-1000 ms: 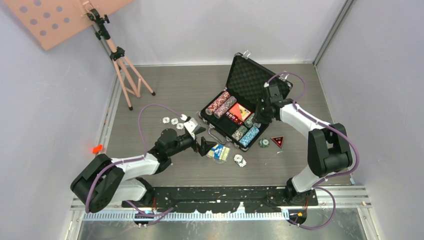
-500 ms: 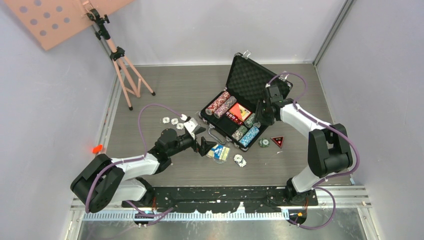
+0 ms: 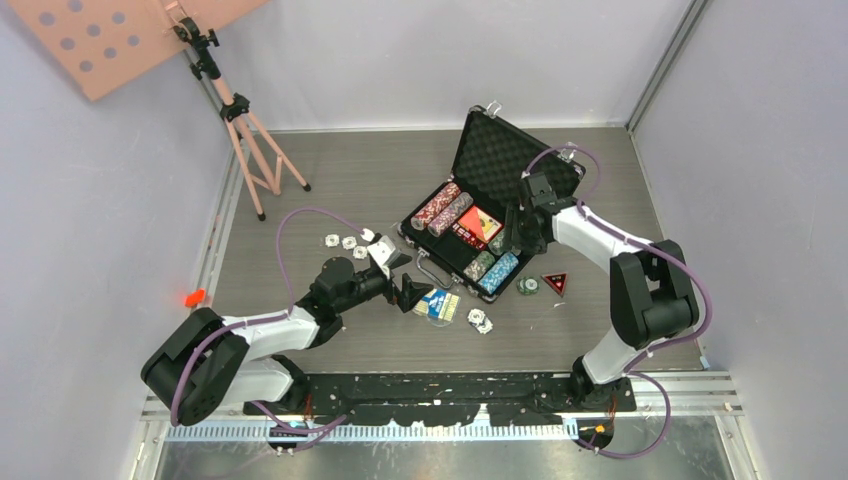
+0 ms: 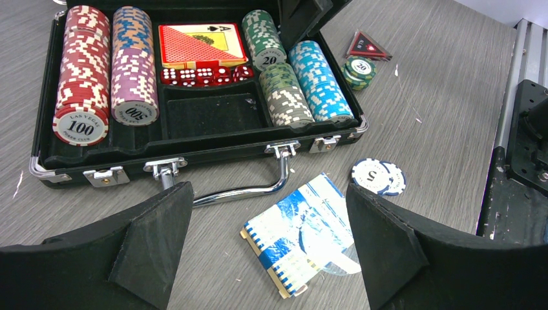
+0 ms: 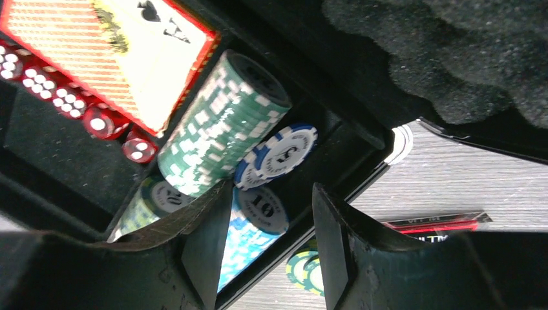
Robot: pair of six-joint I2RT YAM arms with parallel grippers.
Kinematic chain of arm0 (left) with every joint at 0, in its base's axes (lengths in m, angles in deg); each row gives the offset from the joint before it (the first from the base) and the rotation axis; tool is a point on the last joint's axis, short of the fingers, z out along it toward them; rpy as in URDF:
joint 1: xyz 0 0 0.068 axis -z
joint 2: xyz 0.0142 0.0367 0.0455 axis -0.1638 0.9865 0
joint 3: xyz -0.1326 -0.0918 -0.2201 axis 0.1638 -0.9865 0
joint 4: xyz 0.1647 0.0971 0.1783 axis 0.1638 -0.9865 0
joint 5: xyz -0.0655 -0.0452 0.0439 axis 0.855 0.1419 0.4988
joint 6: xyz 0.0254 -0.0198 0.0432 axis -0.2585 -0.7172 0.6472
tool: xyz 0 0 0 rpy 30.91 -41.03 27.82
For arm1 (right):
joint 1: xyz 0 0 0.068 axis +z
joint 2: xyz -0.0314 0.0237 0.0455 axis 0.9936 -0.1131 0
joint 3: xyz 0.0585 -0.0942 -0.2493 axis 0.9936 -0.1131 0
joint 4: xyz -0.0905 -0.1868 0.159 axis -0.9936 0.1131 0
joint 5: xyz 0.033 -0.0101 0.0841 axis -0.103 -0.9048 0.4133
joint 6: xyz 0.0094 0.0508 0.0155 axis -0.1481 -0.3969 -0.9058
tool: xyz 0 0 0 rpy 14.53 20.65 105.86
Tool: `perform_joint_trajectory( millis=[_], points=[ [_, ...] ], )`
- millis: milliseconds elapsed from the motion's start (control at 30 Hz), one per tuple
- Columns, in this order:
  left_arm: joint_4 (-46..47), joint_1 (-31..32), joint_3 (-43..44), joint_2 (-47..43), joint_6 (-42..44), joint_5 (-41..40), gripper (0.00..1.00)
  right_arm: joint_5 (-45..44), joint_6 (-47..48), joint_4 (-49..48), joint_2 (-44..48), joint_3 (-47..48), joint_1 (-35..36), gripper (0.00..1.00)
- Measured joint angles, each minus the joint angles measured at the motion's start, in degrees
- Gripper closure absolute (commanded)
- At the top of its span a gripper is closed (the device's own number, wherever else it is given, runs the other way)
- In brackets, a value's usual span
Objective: Pack up texas hold em set
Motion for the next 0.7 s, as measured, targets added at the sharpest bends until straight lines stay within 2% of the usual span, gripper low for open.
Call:
perform_joint_trajectory(
  millis=[167,333,700],
  points=[
    [0.0,0.0,0.0,0.0,0.0,0.0,0.09,-1.4,0.74,1.49,-1.44,0.9,-0.07,0.48],
    [0.0,0.0,0.0,0.0,0.0,0.0,0.09,-0.74,1.51,1.86,-2.58,2.08,0.09,0.64],
    [0.0,0.0,0.0,0.0,0.0,0.0,0.09,-0.72,1.14,1.25,-2.56,2.14,0.59,0.76]
  ],
)
